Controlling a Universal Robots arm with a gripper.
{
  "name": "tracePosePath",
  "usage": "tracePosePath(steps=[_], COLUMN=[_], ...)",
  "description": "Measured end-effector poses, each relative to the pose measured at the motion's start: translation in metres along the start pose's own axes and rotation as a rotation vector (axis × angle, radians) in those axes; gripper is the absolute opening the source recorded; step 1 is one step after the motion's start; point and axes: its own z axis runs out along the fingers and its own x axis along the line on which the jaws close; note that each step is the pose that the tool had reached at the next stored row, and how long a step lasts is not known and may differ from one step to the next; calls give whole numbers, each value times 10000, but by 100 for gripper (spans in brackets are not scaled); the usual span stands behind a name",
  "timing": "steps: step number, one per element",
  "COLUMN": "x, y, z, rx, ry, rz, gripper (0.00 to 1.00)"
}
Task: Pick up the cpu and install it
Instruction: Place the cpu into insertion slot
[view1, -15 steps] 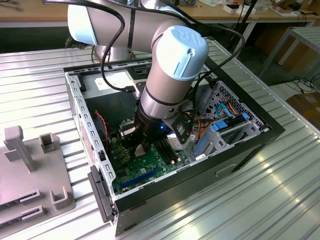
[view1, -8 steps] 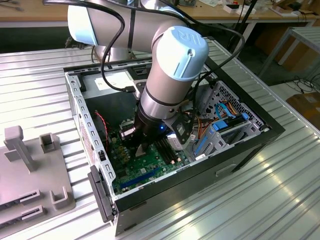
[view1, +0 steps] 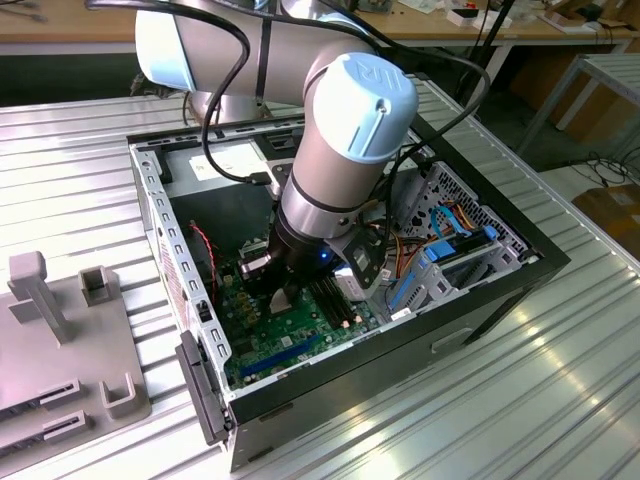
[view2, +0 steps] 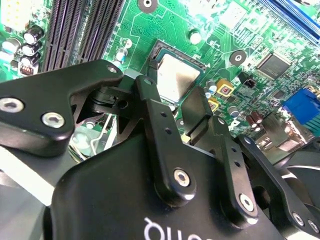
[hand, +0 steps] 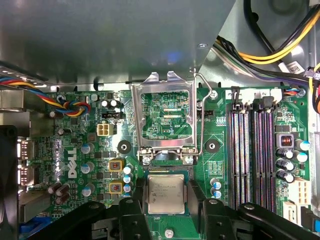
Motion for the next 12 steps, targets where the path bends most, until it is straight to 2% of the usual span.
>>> tracePosePath(steps=[12], x=[-3], y=[-4], z=[25], rx=[-56], ry=[1], rz=[-4], gripper=[47])
